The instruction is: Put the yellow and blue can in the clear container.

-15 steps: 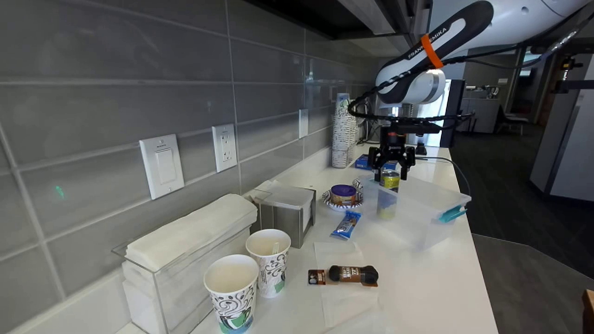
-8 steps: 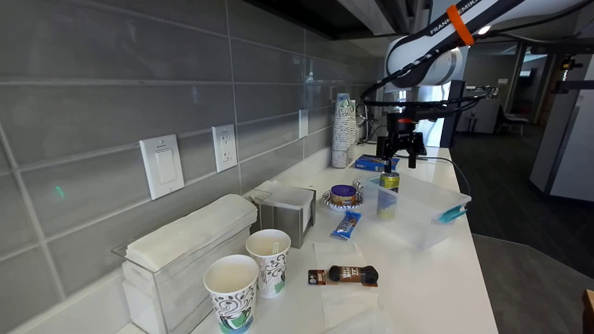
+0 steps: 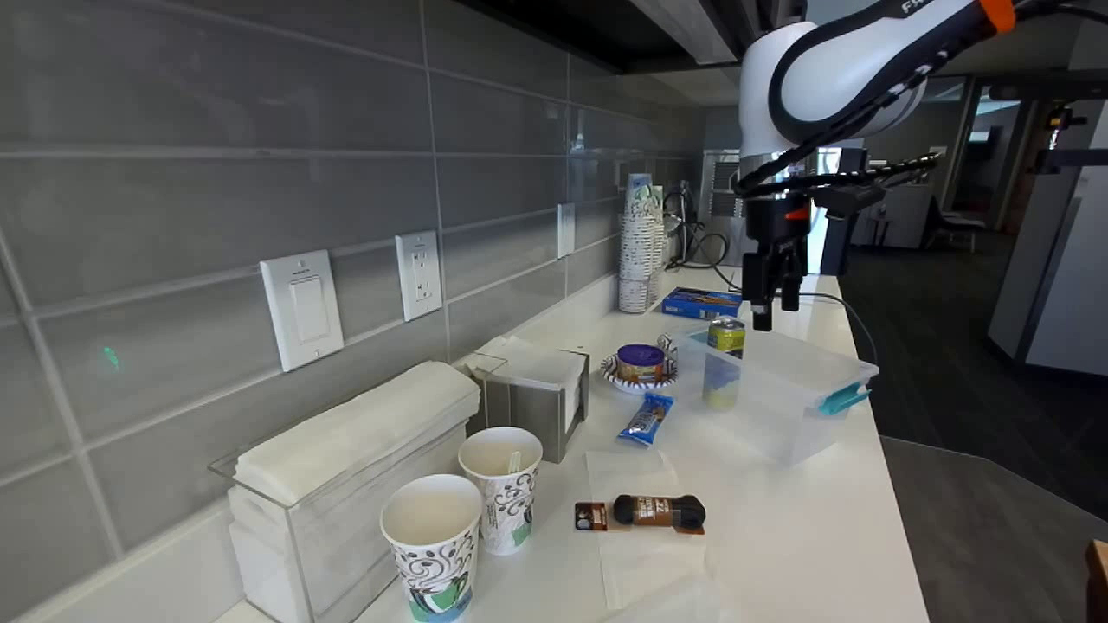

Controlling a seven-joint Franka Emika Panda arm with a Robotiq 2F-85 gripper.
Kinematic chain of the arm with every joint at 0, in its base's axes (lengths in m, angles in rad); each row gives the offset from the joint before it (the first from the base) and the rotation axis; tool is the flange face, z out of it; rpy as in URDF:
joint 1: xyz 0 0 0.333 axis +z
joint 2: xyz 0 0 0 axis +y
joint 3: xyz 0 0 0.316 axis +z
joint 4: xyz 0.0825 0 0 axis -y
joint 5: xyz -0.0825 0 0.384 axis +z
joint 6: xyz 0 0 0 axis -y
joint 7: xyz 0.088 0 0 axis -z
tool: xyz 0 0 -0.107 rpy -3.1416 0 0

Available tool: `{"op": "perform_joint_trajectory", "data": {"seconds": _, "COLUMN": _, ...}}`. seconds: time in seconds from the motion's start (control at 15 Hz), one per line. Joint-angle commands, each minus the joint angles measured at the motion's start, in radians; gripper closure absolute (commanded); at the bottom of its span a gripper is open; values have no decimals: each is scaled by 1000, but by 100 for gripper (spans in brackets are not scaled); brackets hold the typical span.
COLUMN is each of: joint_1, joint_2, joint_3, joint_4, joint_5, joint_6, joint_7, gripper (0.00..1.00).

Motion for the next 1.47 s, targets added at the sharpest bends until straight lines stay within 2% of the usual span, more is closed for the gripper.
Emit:
{"op": "perform_joint_trajectory", "data": {"seconds": 0.0, "joint_1": 1, "joint_2": -3, "joint_3": 0, "joint_4": 4, "joint_5": 0, "joint_6": -3, "joint_7": 1, "gripper": 0}}
{"op": "perform_joint_trajectory", "data": {"seconds": 0.67, "joint_1": -3, "joint_2": 12, "joint_3": -4, "joint_4": 11, "joint_5": 0, "joint_6": -3, "joint_7": 1, "gripper": 0}}
{"op": "perform_joint_trajectory", "data": {"seconds": 0.8, "joint_1": -2, "joint_2": -7, "joint_3": -1, "joint_4": -9, "joint_5": -52, "joint_6": 119, "joint_7": -25, "gripper": 0}}
{"op": "perform_joint_trajectory", "data": {"seconds": 1.0, "joint_1": -1, "joint_2": -15, "joint_3": -4, "joint_4": -4, "joint_5": -19, "joint_6": 195, "joint_7": -81, "gripper": 0}}
{"op": "perform_joint_trajectory", "data": {"seconds": 1.4, "joint_1": -2, "joint_2": -36, "joint_3": -7, "joint_4": -2, "joint_5": 7, "joint_6": 205, "joint_7": -109, "gripper": 0}}
